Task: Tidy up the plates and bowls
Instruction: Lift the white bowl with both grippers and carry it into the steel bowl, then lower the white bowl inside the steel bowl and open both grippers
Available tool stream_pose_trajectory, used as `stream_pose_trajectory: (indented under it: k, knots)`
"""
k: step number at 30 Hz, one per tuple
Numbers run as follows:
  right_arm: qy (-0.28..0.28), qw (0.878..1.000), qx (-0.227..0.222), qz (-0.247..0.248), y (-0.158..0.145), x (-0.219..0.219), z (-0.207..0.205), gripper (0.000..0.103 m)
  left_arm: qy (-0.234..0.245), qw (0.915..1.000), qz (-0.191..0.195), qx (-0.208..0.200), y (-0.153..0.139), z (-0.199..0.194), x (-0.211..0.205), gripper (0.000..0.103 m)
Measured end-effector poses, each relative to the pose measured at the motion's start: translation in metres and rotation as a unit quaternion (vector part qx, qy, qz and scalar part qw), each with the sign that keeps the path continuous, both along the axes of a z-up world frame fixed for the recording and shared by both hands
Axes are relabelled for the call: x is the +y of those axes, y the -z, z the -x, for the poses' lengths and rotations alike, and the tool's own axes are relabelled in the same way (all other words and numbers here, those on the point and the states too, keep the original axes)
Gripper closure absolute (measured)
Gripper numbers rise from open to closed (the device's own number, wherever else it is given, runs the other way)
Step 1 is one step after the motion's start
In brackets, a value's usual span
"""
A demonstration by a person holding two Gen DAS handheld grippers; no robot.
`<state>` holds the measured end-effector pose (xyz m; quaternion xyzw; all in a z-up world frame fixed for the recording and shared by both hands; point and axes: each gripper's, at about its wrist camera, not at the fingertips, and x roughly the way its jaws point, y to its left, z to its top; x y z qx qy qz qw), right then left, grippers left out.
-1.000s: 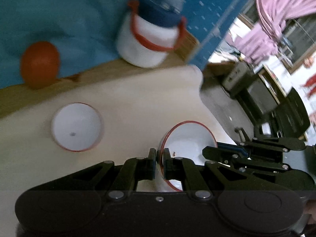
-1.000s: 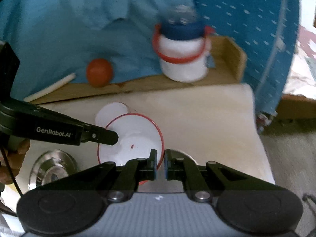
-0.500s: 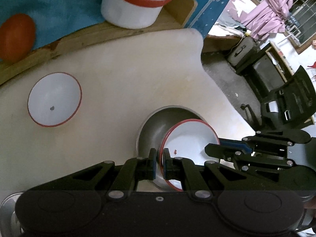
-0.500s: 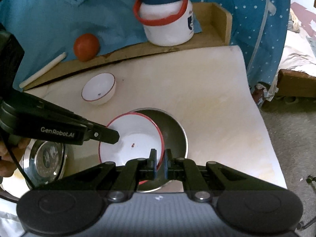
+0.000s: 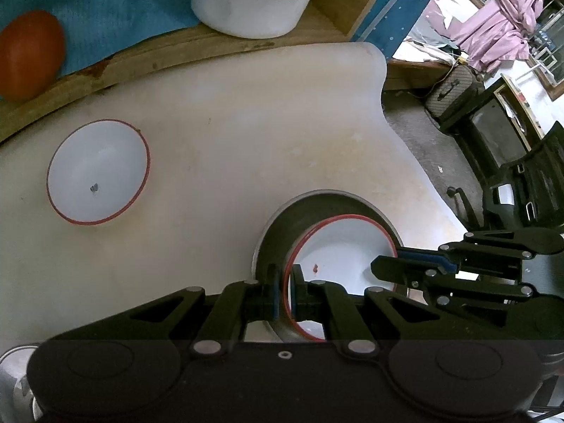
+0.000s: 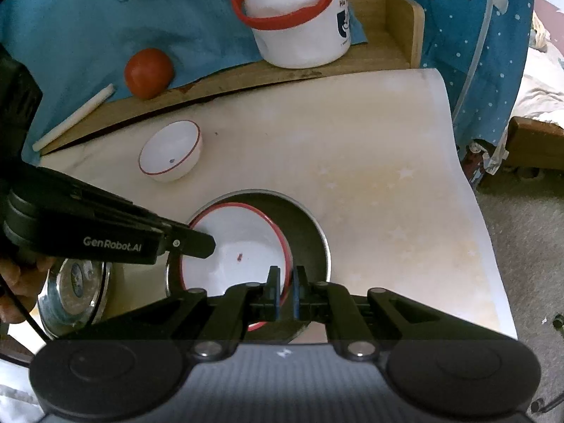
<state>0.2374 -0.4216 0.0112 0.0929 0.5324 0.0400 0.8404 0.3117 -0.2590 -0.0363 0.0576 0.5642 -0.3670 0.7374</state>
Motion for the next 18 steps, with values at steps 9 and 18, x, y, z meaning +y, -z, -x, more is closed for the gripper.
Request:
stream_pose_trajectory:
  k: [9, 18]
  knots:
    - [-0.004, 1.0, 0.01, -0.006, 0.006, -0.0031, -0.0035, 0.096, -0.005, 0.9999, -0.009, 0.004, 0.0039, -0.0019, -0.0046, 0.098]
    - [-0.001, 1.0, 0.012, -0.013, 0.0098, -0.0074, -0.006, 0.096, -0.009, 0.9999, -0.013, 0.003, 0.0048, -0.001, -0.0066, 0.098]
